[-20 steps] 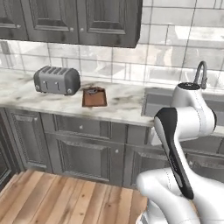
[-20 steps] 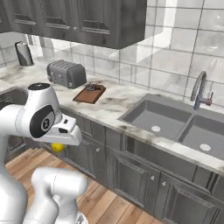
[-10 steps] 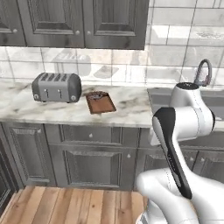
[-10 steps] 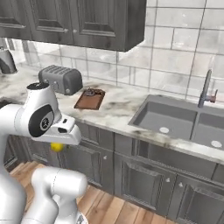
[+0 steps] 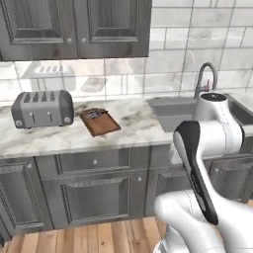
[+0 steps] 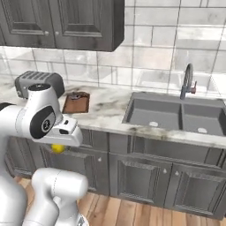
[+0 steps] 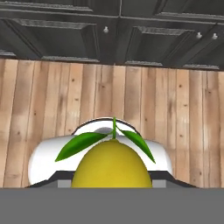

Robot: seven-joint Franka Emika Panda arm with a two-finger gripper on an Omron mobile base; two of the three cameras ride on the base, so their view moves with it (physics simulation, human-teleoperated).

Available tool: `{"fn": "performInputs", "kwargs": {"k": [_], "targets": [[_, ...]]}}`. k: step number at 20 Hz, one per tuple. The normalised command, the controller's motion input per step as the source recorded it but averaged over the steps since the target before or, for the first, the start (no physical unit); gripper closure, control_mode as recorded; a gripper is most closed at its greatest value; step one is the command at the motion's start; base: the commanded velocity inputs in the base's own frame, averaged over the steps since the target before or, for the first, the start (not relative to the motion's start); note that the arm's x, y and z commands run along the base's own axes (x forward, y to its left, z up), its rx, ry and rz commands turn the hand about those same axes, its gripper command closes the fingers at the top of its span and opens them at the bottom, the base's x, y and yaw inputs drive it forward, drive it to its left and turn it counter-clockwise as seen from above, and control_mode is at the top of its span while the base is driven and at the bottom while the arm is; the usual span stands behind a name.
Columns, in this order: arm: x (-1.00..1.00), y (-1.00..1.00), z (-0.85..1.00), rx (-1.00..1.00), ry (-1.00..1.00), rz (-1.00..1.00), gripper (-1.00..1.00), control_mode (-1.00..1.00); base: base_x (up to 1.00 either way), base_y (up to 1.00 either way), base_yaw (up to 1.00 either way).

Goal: Retrieve a lemon from the fridge and place it on the cutting board with the fish.

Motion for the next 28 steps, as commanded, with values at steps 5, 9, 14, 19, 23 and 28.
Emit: {"fn": "performInputs", "kwargs": {"k": [5,9,14,19,23,28], "targets": [[0.0,0.0,0.0,0.0,0.0,0.0,1.0,1.0,0.36,0.7,-0.26],[0.0,0.0,0.0,0.0,0.0,0.0,1.0,1.0,0.43,0.65,-0.18],[0.0,0.0,0.0,0.0,0.0,0.0,1.0,1.0,0.62,0.41,-0.11],[0.0,0.0,0.0,0.0,0.0,0.0,1.0,1.0,0.68,0.2,-0.05],[0.0,0.0,0.0,0.0,0.0,0.0,1.0,1.0,0.53,0.25,-0.07],[0.0,0.0,0.0,0.0,0.0,0.0,1.0,1.0,0.33,0.44,-0.07]]}}
